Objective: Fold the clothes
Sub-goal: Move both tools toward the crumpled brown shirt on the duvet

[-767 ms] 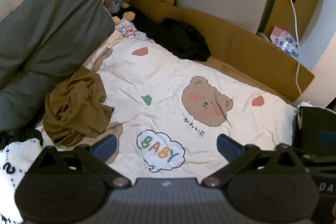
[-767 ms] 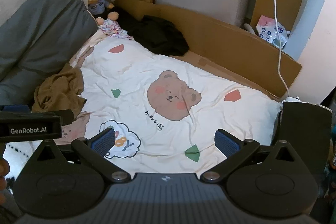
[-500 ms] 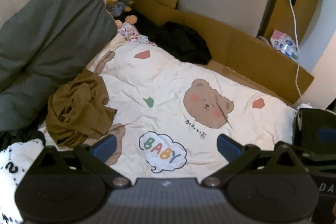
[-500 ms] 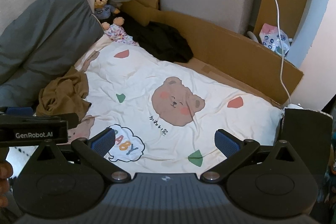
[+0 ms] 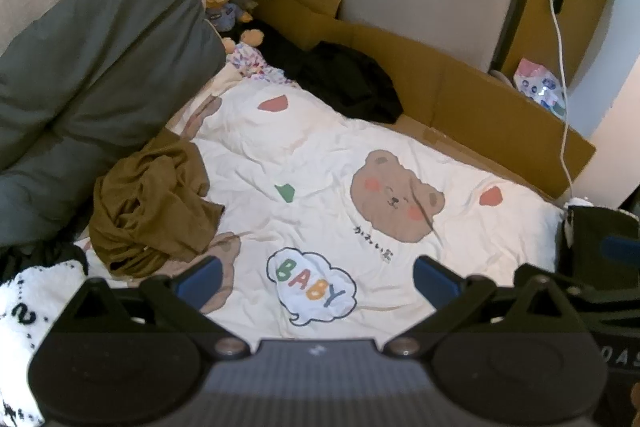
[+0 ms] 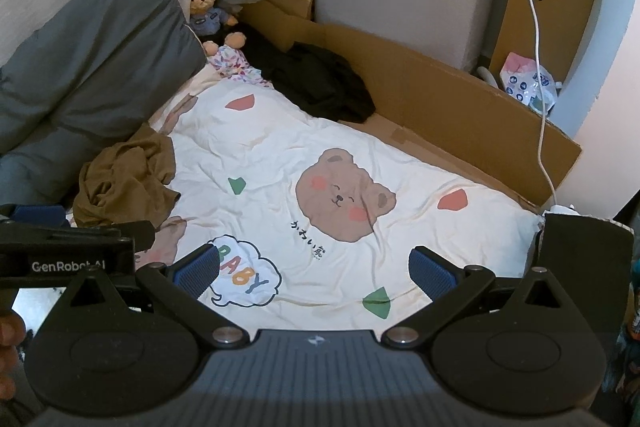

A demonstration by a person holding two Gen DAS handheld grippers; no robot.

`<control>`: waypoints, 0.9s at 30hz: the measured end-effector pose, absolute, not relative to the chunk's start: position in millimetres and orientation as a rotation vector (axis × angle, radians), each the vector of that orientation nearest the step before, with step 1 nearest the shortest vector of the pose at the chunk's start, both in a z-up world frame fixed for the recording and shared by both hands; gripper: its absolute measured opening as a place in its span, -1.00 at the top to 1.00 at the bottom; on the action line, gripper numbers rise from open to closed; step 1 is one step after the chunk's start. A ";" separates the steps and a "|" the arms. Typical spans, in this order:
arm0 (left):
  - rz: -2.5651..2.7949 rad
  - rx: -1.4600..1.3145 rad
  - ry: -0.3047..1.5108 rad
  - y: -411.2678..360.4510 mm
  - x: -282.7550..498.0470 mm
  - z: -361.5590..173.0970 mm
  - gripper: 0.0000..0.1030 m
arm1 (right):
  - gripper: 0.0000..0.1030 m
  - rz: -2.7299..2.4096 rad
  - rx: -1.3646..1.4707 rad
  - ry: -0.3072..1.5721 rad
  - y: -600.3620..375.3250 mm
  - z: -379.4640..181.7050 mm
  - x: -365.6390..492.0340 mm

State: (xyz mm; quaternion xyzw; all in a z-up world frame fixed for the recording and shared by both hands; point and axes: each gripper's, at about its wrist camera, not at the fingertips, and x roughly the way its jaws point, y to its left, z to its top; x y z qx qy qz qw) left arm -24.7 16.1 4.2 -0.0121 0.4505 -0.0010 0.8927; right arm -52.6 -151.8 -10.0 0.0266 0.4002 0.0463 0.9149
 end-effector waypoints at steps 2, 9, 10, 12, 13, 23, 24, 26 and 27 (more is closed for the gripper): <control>0.005 -0.022 0.934 15.7 -23.6 4.7 -0.99 | -1.00 0.092 0.055 0.822 -152.9 -12.2 -54.2; 0.024 -0.017 0.936 18.0 -24.5 3.2 -0.99 | -1.00 0.103 0.062 0.834 -151.8 -8.9 -50.8; 0.027 -0.016 0.937 18.4 -24.6 2.7 -0.99 | -1.00 0.105 0.062 0.834 -152.0 -8.7 -50.3; 0.029 -0.013 0.938 19.0 -24.4 2.0 -0.99 | -1.00 0.108 0.063 0.832 -152.2 -8.5 -49.7; 0.029 -0.012 0.940 19.8 -23.0 1.6 -0.99 | -1.00 0.106 0.064 0.828 -148.9 -10.0 -54.0; 0.042 -0.002 0.949 28.7 -21.6 -4.0 -0.99 | -1.00 0.153 0.085 0.824 -138.2 -6.5 -52.2; 0.043 -0.002 0.945 29.9 -21.4 -3.6 -0.99 | -1.00 0.171 0.096 0.825 -138.4 -6.1 -51.7; 0.045 0.002 0.930 32.2 -21.0 -2.4 -0.99 | -1.00 0.188 0.108 0.820 -138.3 -5.1 -51.0; 0.046 0.006 0.922 33.2 -20.7 -1.7 -0.99 | -1.00 0.195 0.111 0.818 -138.6 -4.4 -51.0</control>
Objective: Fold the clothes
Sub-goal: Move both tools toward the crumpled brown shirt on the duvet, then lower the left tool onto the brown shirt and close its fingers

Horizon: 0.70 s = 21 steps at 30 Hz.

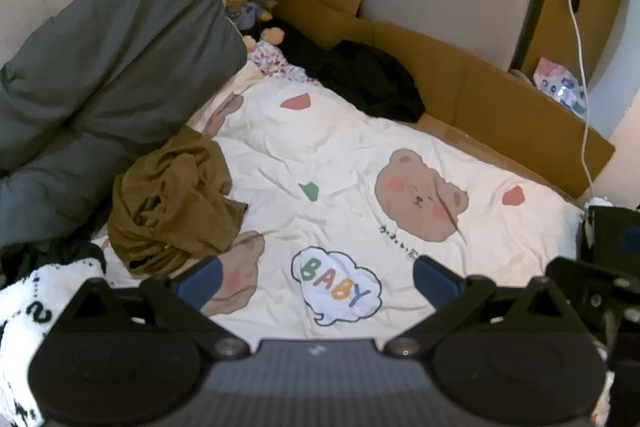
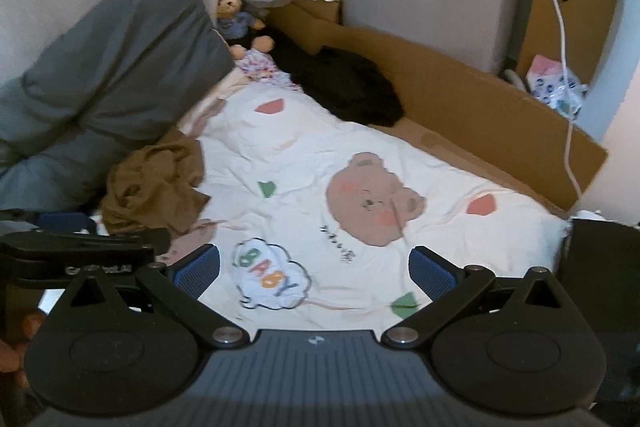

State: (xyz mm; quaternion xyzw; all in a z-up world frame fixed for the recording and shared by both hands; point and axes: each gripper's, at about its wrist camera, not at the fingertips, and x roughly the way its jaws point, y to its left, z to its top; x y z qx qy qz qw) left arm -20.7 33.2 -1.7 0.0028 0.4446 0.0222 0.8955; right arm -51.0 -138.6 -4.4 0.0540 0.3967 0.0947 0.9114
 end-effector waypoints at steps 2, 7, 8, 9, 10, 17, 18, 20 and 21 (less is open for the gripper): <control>0.051 0.009 0.907 36.0 -19.0 -0.7 -0.99 | -1.00 0.210 0.121 0.805 -140.2 -1.6 -50.1; 0.050 -0.008 0.861 41.0 -15.4 0.7 -0.99 | -1.00 0.226 0.137 0.786 -142.5 5.0 -48.8; 0.040 -0.014 0.848 42.7 -14.7 1.3 -0.99 | -1.00 0.233 0.151 0.786 -142.8 6.8 -49.4; 0.033 -0.015 0.833 44.1 -14.2 1.8 -0.99 | -1.00 0.243 0.181 0.779 -147.0 8.2 -48.8; 0.028 -0.011 0.815 45.9 -13.8 2.0 -0.99 | -1.00 0.251 0.213 0.765 -152.2 9.7 -48.9; 0.065 -0.022 0.754 76.7 -9.5 -5.9 -0.99 | -1.00 0.300 0.291 0.663 -181.4 15.6 -52.7; 0.075 -0.019 0.762 80.3 -7.8 -7.6 -0.98 | -1.00 0.306 0.293 0.660 -185.2 15.2 -51.5; 0.091 -0.039 0.775 91.3 -6.7 -9.1 -0.90 | -1.00 0.311 0.291 0.655 -189.3 14.8 -48.4; 0.088 -0.054 0.768 97.6 -6.1 -8.3 -0.90 | -1.00 0.309 0.293 0.652 -190.6 15.0 -46.1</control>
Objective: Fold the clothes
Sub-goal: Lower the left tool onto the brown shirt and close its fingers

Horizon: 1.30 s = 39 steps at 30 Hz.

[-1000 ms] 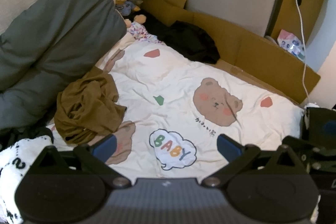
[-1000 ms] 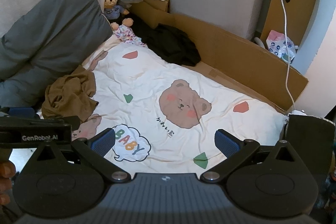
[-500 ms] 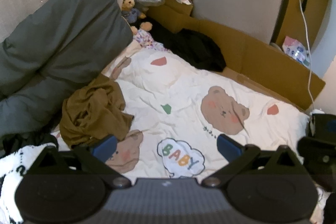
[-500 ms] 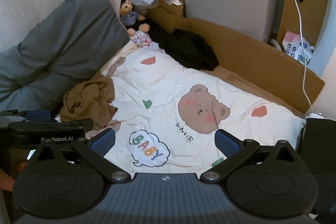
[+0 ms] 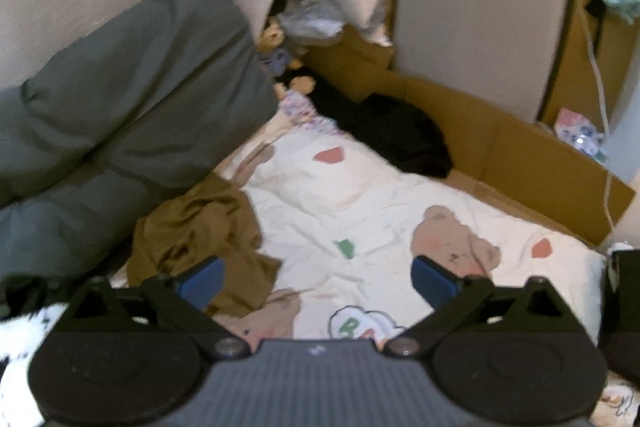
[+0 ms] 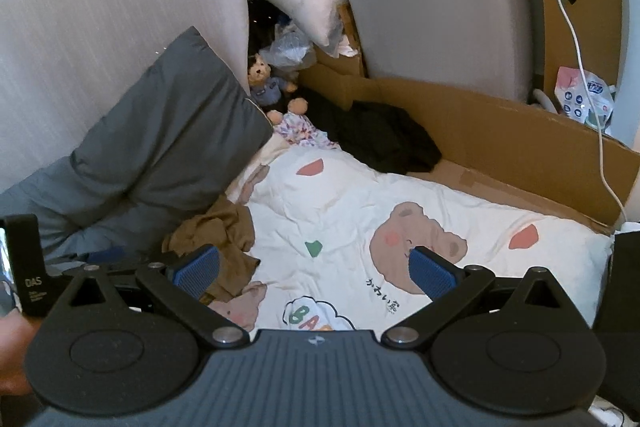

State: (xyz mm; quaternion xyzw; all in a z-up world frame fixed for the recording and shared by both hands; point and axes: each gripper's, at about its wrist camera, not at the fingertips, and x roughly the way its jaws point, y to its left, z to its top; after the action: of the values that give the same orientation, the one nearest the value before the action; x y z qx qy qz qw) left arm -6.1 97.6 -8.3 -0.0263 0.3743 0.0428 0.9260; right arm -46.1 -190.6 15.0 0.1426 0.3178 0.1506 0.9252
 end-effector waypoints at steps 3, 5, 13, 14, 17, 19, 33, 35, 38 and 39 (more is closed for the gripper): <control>0.079 -0.098 0.745 116.4 -4.1 -5.8 -0.90 | -1.00 0.307 0.314 0.631 -202.0 16.2 -41.8; 0.088 -0.096 0.714 126.8 -0.3 -3.5 -0.88 | -1.00 0.297 0.317 0.628 -206.6 15.0 -42.0; 0.093 -0.127 0.755 163.5 33.9 -13.6 -0.56 | -1.00 0.310 0.306 0.619 -213.8 11.5 -43.8; 0.089 -0.127 0.759 165.9 38.3 -15.4 -0.56 | -1.00 0.315 0.295 0.617 -212.6 11.4 -44.1; 0.095 -0.077 0.760 170.0 53.8 -21.3 -0.55 | -1.00 0.327 0.284 0.616 -216.3 11.1 -44.3; 0.091 -0.085 0.796 180.2 67.8 -32.1 -0.46 | -1.00 0.337 0.284 0.622 -217.9 10.7 -41.4; 0.128 -0.032 0.982 226.5 110.5 -92.9 -0.20 | -1.00 0.348 0.262 0.728 -247.5 -17.8 -21.1; 0.127 -0.019 1.001 230.6 117.7 -104.8 -0.17 | -1.00 0.349 0.255 0.734 -248.8 -20.8 -19.3; 0.128 0.001 1.031 236.6 128.2 -120.2 0.01 | -0.99 0.346 0.240 0.755 -249.7 -26.8 -16.8; 0.138 0.009 1.055 241.4 132.3 -130.7 0.01 | -0.99 0.343 0.233 0.765 -249.6 -29.2 -16.3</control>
State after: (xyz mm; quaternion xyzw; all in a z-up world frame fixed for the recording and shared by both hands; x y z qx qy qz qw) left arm 132.3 241.4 -130.7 0.0044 0.5028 0.0659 0.8619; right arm -16.3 -249.6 -29.2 0.1130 0.3704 0.1664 0.9069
